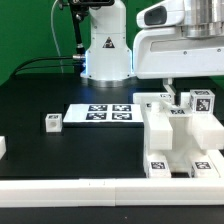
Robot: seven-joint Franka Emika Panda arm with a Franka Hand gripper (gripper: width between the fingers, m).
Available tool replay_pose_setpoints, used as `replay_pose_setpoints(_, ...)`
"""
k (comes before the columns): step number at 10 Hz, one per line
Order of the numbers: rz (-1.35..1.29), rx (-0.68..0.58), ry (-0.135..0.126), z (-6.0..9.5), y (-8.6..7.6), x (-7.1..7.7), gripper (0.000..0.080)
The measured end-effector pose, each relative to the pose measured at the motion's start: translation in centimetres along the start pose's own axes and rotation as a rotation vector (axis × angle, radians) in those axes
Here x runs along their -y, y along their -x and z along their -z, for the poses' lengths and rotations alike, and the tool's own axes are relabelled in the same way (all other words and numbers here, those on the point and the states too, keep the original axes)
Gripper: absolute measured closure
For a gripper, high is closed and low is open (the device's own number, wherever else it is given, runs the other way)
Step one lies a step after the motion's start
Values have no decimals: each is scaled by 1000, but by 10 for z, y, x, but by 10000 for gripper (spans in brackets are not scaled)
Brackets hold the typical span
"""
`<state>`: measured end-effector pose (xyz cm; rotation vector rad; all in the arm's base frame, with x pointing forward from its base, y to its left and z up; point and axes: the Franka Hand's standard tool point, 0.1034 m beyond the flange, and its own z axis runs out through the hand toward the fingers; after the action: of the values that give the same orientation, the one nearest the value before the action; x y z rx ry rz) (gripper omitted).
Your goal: Assemble chair
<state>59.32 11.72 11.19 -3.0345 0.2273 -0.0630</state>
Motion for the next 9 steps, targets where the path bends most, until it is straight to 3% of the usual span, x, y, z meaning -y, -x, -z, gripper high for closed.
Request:
replay_pose_setpoints(2, 58, -12, -2, -1, -2, 0, 151)
replay_pose_setpoints(5, -29, -10, -5, -2, -1, 0, 524)
replay_pose_setpoints(9, -324, -20, -15, -2, -3, -1, 523)
